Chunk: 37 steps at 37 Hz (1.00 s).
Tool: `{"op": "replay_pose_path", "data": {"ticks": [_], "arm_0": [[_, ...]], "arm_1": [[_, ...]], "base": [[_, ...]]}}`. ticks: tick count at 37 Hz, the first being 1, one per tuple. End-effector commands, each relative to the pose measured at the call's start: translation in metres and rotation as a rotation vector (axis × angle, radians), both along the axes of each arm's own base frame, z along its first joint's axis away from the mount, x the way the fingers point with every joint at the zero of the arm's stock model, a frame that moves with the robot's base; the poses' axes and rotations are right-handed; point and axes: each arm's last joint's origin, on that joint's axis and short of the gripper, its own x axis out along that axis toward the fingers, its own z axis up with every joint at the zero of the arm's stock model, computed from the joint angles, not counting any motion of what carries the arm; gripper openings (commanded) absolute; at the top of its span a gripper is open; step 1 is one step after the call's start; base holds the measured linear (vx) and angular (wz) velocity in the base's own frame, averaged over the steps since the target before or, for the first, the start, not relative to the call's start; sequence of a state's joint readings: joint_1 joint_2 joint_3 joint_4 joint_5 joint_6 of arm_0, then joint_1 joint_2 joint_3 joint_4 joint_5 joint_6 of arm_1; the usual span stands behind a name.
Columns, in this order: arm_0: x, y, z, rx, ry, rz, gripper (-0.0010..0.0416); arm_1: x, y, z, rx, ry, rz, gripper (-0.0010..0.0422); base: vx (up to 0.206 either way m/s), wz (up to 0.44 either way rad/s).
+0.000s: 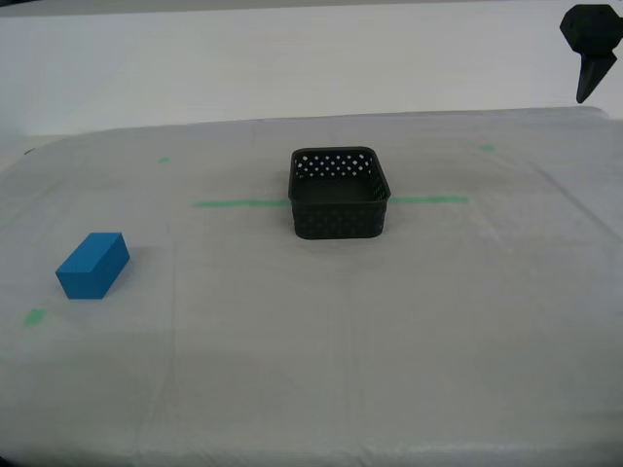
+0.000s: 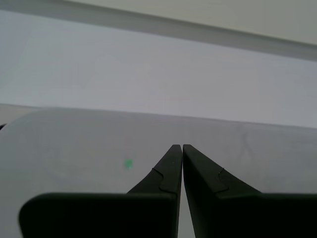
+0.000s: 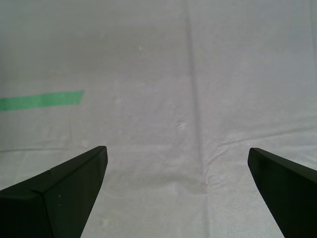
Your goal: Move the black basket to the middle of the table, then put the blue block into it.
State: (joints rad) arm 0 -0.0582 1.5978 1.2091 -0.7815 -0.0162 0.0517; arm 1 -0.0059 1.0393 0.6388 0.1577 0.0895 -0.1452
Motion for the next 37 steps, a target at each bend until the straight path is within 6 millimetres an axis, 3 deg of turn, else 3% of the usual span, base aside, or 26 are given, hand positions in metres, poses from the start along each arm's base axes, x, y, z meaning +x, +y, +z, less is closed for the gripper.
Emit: {"op": "replay_pose_path", "data": {"ticks": [1,25,37], "arm_0": [[0.000,0.000,0.000,0.000,0.000,0.003,0.0399],[0.000,0.000,0.000,0.000,-0.001,0.003,0.0399],[0.000,0.000,0.000,0.000,-0.001,0.003,0.0399]], "arm_1": [[-0.001,-0.001,0.001,0.010,0.069,-0.011,0.0000],[-0.023,-0.006,0.030,-0.010,0.520,-0.021,0.0000],[-0.040,-0.006,0.022,-0.060,0.752,0.018,0.0000]], "base": [[0.000,0.000],[0.000,0.000],[0.000,0.000]]}}
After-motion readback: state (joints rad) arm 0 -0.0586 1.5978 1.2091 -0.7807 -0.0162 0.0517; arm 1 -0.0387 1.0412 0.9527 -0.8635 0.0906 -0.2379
